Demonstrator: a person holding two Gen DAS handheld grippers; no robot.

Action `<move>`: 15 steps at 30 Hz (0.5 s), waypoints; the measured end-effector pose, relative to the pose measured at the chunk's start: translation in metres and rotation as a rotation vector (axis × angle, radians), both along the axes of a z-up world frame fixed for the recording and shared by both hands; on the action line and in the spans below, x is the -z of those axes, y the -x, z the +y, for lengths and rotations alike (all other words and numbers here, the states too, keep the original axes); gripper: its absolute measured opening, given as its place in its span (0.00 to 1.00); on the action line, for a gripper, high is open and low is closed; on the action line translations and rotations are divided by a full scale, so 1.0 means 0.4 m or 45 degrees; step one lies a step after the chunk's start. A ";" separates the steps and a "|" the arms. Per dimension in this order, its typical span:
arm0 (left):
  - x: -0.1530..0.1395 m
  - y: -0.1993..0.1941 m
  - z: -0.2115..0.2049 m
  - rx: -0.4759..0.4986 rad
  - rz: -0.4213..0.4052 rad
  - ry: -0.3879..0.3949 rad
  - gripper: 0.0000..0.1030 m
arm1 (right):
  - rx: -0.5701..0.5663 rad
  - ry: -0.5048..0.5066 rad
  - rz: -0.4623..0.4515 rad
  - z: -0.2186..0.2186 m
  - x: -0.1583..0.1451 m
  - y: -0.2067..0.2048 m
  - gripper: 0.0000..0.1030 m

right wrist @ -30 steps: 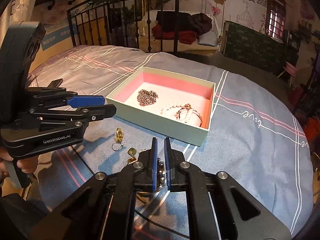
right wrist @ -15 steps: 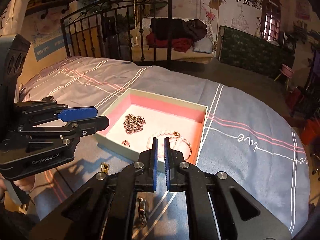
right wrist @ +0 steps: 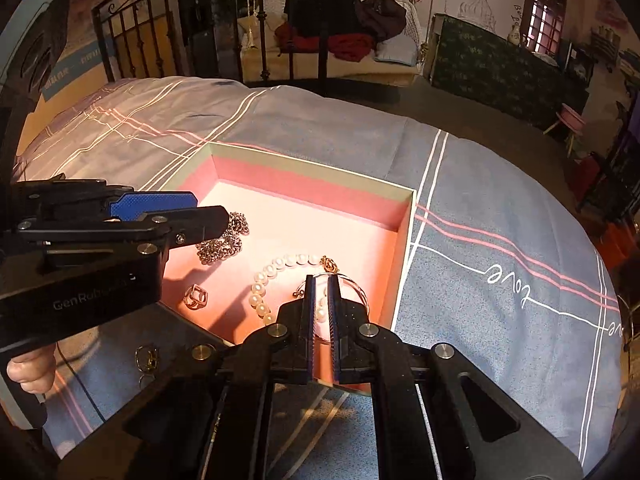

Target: Organize jewelry

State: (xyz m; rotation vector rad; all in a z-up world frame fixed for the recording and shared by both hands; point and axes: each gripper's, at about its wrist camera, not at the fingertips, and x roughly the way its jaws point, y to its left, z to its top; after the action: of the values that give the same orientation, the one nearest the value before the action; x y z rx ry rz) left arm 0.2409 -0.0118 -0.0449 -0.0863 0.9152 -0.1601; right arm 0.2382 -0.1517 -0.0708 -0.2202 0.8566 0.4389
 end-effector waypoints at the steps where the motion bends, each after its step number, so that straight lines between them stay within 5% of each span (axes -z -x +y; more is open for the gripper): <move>1: -0.001 -0.001 0.000 -0.002 0.002 0.003 0.28 | -0.001 0.001 0.000 0.003 0.000 0.000 0.07; 11: -0.001 -0.011 0.012 -0.032 0.010 0.005 0.29 | -0.003 0.001 -0.012 0.000 -0.004 0.011 0.07; 13: -0.007 -0.009 0.015 -0.044 0.007 0.016 0.54 | -0.005 -0.008 0.000 -0.003 -0.006 0.017 0.08; 14: -0.018 -0.003 0.018 -0.066 -0.018 0.006 0.83 | -0.001 -0.011 0.004 -0.008 -0.009 0.022 0.25; 15: -0.035 0.010 0.024 -0.097 -0.074 -0.008 0.94 | 0.005 -0.012 -0.006 -0.014 -0.013 0.033 0.43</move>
State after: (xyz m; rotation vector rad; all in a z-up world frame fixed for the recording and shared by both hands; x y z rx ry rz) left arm 0.2369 -0.0022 -0.0309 -0.1098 0.8532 -0.0885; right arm 0.2251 -0.1573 -0.0657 -0.2110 0.8503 0.4382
